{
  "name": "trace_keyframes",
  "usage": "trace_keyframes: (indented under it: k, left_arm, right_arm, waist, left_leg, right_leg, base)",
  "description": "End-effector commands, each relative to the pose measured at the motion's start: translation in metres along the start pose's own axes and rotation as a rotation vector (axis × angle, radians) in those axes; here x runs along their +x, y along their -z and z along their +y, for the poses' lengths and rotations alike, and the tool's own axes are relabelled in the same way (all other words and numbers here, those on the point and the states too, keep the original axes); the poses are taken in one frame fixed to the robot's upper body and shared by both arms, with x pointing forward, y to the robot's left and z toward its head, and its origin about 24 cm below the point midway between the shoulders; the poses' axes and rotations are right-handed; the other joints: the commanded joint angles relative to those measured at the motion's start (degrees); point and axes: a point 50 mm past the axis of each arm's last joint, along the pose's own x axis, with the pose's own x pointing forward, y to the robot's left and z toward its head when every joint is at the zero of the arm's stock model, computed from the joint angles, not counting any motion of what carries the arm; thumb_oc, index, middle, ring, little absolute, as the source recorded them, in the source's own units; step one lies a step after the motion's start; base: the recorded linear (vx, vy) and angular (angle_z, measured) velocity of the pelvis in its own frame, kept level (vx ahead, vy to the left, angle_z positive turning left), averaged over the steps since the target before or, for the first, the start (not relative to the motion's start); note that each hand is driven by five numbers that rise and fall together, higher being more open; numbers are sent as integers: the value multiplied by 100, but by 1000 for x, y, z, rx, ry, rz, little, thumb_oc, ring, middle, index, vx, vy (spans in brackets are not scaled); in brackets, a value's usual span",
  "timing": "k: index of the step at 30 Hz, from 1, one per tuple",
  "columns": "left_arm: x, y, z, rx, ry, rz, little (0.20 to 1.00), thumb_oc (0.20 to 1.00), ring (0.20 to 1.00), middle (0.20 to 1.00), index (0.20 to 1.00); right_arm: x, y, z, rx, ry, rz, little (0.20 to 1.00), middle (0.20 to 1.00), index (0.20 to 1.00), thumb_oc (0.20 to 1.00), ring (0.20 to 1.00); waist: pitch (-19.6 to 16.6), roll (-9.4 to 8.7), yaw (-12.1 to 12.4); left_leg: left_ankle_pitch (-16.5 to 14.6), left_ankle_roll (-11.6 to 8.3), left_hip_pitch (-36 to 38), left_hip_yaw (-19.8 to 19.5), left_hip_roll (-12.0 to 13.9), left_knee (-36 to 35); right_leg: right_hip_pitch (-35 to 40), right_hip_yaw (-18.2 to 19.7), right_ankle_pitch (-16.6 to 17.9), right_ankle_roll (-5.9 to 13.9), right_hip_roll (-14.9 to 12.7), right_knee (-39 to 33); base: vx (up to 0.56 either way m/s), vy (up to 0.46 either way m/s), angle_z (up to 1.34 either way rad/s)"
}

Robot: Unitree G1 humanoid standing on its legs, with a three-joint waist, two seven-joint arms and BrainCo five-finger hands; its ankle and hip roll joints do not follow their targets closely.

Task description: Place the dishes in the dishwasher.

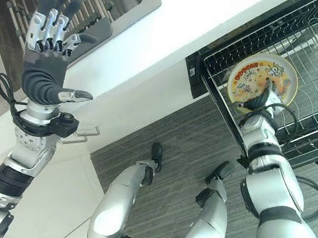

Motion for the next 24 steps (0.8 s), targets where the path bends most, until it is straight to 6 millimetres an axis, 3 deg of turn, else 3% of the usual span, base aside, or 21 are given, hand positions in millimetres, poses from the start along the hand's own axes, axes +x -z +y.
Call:
trace_keyframes:
  k: [1, 4, 8, 10, 13, 16, 24]
  left_arm:
    - [7, -13, -7, -59, 4, -69, 1000, 1000, 1000, 1000, 1000]
    - [9, -13, -6, -55, -3, -61, 1000, 1000, 1000, 1000, 1000]
    - [10, -13, -1, -47, -21, -46, 1000, 1000, 1000, 1000, 1000]
    - [5, -13, 3, -40, -37, -26, 1000, 1000, 1000, 1000, 1000]
    - [-1, -16, 4, -21, -56, -22, 1000, 1000, 1000, 1000, 1000]
    - [-10, -17, -2, 10, -80, -23, 1000, 1000, 1000, 1000, 1000]
    - [-29, -18, -6, 50, -141, 18, 1000, 1000, 1000, 1000, 1000]
  right_arm:
    - [-11, 23, 30, 51, -104, 78, 1000, 1000, 1000, 1000, 1000]
    - [-12, 18, 33, 220, -119, 80, 1000, 1000, 1000, 1000, 1000]
    - [-14, 2, 35, 604, -134, 32, 1000, 1000, 1000, 1000, 1000]
    - [-15, -8, 26, 563, -4, 7, 1000, 1000, 1000, 1000, 1000]
    - [-22, -28, 22, 559, 26, -122, 1000, 1000, 1000, 1000, 1000]
    - [-45, -57, 12, 544, 178, -297, 1000, 1000, 1000, 1000, 1000]
    - [-90, -67, 3, 549, 219, -480, 1000, 1000, 1000, 1000, 1000]
  waist:
    - [-105, 144, 161]
    - [-105, 142, 127]
    - [-105, 132, 62]
    - [-105, 94, 2]
    - [-105, 9, -109]
    - [-105, -70, -274]
    - [-105, -143, -586]
  left_leg:
    - [-94, -538, -308, -801, 220, -173]
    - [-56, -534, -264, -790, 221, -216]
    - [-88, -527, -118, -763, 231, -220]
    - [-114, -523, -17, -719, 256, -192]
    - [0, -459, -47, -641, 291, -218]
    - [-30, -420, 110, -515, 347, -233]
    - [-199, -346, 600, -272, 404, -192]
  right_leg:
    - [-6, -102, -599, 1018, -711, 489]
    - [12, -83, -608, 1019, -674, 509]
    - [97, -35, -643, 1031, -636, 540]
    - [174, -9, -663, 1037, -612, 561]
    - [142, -46, -557, 970, -578, 504]
    - [226, -10, -568, 993, -539, 500]
    - [546, 102, -650, 1008, -548, 569]
  base:
    - [0, 0, 0]
    - [0, 0, 0]
    - [7, 8, 0]
    - [-6, 33, -1]
    - [-34, 10, -2]
    - [5, 44, -2]
    - [-4, 56, -14]
